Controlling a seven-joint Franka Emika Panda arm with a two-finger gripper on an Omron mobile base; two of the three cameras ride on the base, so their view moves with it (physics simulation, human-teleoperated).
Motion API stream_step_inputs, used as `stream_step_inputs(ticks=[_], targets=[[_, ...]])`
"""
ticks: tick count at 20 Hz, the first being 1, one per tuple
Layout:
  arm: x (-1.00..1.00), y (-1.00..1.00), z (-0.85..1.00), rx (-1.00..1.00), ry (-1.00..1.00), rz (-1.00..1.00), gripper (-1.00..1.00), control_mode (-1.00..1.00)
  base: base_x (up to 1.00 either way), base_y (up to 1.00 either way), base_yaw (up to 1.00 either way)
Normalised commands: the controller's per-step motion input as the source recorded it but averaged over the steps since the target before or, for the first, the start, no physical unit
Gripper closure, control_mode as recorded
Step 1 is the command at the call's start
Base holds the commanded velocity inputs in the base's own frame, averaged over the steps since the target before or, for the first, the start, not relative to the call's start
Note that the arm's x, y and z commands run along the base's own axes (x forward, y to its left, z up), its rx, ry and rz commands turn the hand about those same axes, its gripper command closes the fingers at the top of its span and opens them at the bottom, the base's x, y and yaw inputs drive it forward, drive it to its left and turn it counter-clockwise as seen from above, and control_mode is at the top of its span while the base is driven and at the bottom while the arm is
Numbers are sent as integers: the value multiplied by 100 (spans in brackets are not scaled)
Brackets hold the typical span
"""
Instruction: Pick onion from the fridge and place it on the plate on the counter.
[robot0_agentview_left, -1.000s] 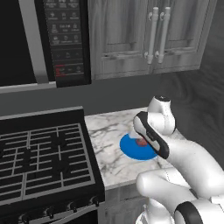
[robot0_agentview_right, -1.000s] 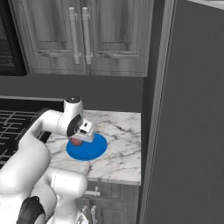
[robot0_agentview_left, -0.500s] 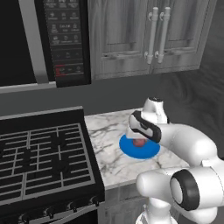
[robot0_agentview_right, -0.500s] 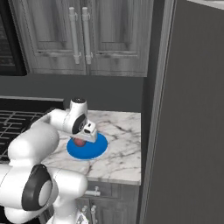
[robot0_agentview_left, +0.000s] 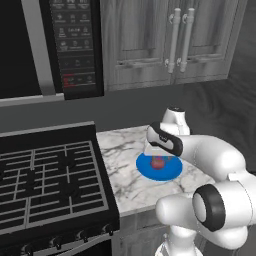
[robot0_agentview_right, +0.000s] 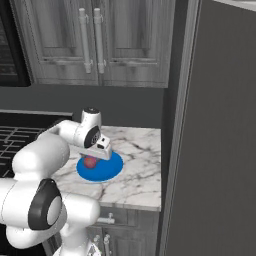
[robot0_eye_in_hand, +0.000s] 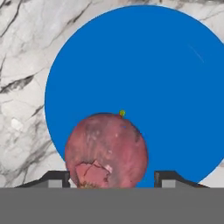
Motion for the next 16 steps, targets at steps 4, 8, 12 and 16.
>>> stream_step_inputs(ticks=[4,8,12,16], targets=[[-19,0,0,0,-1,0,-100,-100,0,0,0],[-33,0,5,0,-4,0,-100,-100,0,0,0],[-44,0,29,-1,-9,0,-100,-100,0,0,0],[-56,0,52,-1,-14,0,-100,-100,0,0,0]])
